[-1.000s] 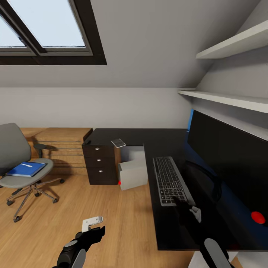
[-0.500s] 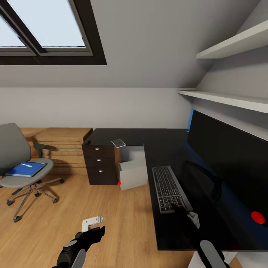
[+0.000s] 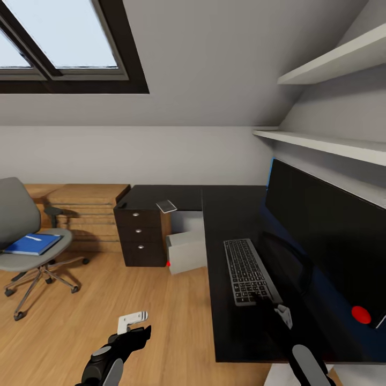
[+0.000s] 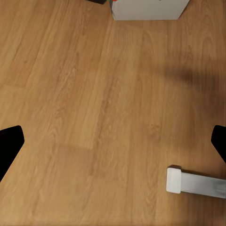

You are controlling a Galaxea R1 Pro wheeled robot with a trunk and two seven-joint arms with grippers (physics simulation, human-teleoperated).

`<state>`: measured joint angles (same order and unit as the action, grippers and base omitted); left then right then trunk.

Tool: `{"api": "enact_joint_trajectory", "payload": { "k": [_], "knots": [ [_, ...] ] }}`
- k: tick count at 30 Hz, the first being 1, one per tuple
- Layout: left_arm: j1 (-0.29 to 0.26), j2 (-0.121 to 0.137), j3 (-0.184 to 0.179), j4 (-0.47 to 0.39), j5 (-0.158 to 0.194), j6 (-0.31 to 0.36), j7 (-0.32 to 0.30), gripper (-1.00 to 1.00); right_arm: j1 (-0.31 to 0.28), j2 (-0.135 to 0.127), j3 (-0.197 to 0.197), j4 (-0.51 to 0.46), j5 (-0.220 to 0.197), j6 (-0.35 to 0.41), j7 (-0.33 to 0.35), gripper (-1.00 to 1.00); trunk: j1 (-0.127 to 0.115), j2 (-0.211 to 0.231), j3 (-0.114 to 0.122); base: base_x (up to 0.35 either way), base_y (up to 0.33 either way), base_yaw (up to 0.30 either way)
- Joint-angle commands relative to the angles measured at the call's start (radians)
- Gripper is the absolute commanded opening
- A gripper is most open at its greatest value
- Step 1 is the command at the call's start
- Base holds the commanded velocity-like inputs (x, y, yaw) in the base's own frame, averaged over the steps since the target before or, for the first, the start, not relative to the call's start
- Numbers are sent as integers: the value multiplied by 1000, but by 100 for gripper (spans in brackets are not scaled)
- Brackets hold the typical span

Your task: In the bedroom, organize the workspace by keeping the computer under the desk, ensuring the monitor is on the desk, placing the keyboard on the desk next to the monitor, placing the mouse on the desk next to the keyboard, moving the folder from the swivel chair onto the desk next to the mouse, stacking the notebook on top of the folder with the pen on top of the notebook, and positioning the swivel chair next to the desk.

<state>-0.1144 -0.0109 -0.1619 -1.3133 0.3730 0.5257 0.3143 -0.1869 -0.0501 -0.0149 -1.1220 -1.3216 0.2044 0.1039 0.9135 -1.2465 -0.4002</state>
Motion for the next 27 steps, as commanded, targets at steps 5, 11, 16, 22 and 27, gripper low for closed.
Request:
{"api": "enact_joint_trajectory", "payload": {
  "k": [5, 11, 16, 22, 27],
  "knots": [
    [-1, 0, -2, -1, 10, 2, 10, 100, 0, -2, -2, 2, -1, 6, -53, -100, 0, 0, -1, 253, -2, 0],
    [-1, 0, -2, -1, 10, 2, 9, 100, 0, -8, -2, 2, -1, 6, -53, -100, 0, 0, -1, 307, -9, 0],
    [-1, 0, -1, -1, 10, 2, 9, 100, 0, -8, -2, 2, -1, 6, -53, -100, 0, 0, -1, 109, -165, 0],
    [-1, 0, -1, -1, 10, 2, 9, 100, 0, -8, -3, 2, -1, 5, -54, -100, 0, 0, -1, 10, -35, 0],
    [-1, 0, -1, -1, 11, 2, 9, 100, 0, -8, -7, 3, -1, 5, -55, -100, 0, 0, -1, 1, -13, 0]
  ]
}}
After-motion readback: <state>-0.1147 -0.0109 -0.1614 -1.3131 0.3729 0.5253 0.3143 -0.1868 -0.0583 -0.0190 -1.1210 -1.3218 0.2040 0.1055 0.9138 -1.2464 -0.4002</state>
